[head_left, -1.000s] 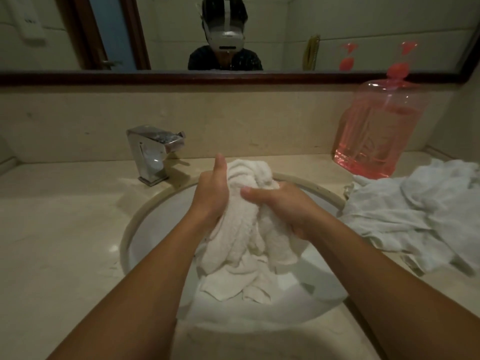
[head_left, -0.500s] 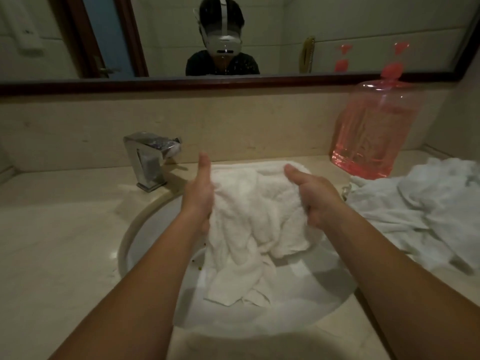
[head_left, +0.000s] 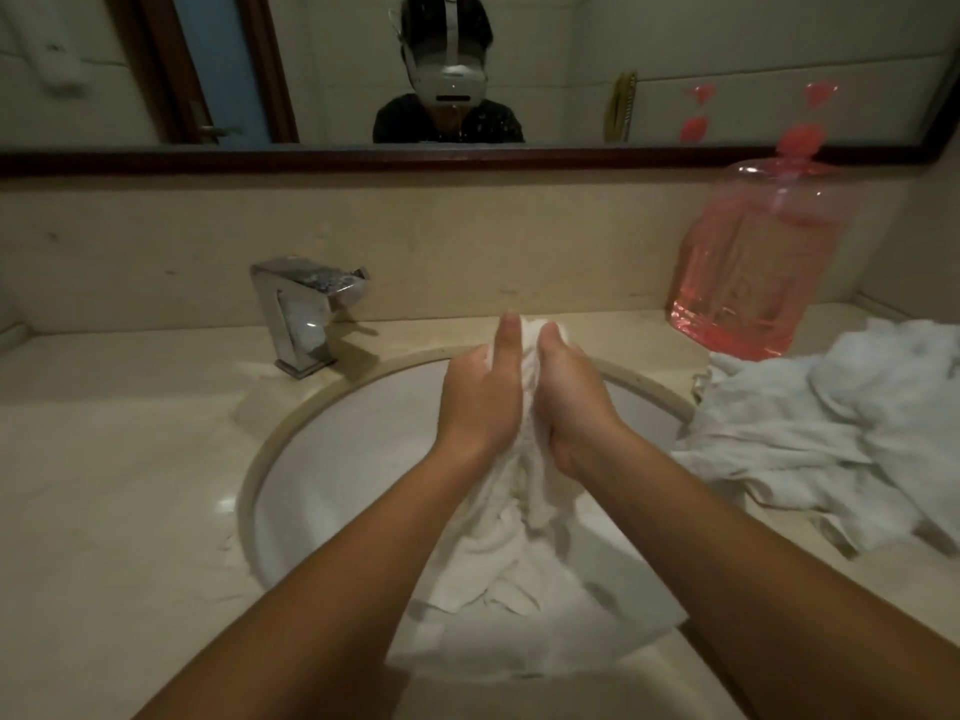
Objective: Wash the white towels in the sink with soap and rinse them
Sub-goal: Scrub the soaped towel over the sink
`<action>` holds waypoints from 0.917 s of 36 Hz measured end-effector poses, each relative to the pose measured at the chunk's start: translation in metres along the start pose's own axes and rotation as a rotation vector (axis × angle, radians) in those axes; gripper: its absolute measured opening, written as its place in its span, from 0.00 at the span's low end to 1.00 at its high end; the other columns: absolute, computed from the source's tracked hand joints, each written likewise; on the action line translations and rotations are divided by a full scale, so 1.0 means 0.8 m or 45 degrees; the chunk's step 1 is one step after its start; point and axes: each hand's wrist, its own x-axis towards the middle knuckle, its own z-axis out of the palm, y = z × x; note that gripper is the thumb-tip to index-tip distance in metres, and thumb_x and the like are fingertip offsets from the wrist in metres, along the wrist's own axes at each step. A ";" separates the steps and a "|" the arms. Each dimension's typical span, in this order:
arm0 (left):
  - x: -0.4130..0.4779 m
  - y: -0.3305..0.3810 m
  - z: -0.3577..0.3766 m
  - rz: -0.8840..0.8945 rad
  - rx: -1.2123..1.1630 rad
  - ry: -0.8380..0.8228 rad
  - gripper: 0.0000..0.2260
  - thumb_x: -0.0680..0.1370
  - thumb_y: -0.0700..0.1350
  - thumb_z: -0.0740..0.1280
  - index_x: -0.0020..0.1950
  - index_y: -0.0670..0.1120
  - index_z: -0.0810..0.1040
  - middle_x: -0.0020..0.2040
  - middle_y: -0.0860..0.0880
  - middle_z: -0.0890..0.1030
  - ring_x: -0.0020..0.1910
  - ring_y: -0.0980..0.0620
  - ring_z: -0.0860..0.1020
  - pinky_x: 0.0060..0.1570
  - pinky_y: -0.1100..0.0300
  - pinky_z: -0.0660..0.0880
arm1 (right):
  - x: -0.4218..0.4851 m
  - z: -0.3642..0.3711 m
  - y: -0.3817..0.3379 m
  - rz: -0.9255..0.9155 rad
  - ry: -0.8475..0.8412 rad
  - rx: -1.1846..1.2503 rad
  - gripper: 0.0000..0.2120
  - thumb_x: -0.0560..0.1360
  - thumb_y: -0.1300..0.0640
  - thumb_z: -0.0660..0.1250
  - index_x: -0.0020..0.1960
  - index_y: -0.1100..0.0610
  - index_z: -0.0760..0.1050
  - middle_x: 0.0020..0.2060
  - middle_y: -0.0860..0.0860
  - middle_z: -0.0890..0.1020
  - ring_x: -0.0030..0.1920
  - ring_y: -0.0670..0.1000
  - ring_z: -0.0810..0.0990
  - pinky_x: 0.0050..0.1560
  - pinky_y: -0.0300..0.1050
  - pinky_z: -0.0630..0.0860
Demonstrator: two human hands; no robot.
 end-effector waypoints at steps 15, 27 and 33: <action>0.010 0.003 -0.021 -0.164 -0.111 0.139 0.31 0.87 0.62 0.54 0.45 0.39 0.83 0.43 0.45 0.86 0.46 0.44 0.84 0.49 0.50 0.78 | -0.055 0.021 0.010 -0.080 -0.152 -0.091 0.16 0.88 0.44 0.52 0.67 0.46 0.75 0.63 0.52 0.83 0.63 0.54 0.83 0.70 0.57 0.77; 0.009 -0.007 -0.031 -0.204 -0.299 -0.160 0.30 0.85 0.66 0.53 0.51 0.48 0.87 0.48 0.49 0.89 0.51 0.49 0.87 0.61 0.45 0.82 | -0.015 -0.025 0.004 -0.156 -0.347 -0.193 0.20 0.79 0.45 0.74 0.68 0.51 0.80 0.57 0.51 0.88 0.57 0.54 0.88 0.62 0.56 0.83; 0.010 -0.003 -0.057 -0.424 -0.826 -0.232 0.47 0.79 0.77 0.47 0.62 0.37 0.83 0.58 0.34 0.86 0.56 0.36 0.86 0.60 0.39 0.82 | -0.016 -0.035 -0.003 -0.051 -0.330 -0.180 0.21 0.71 0.62 0.82 0.63 0.56 0.82 0.49 0.53 0.90 0.48 0.55 0.90 0.56 0.58 0.86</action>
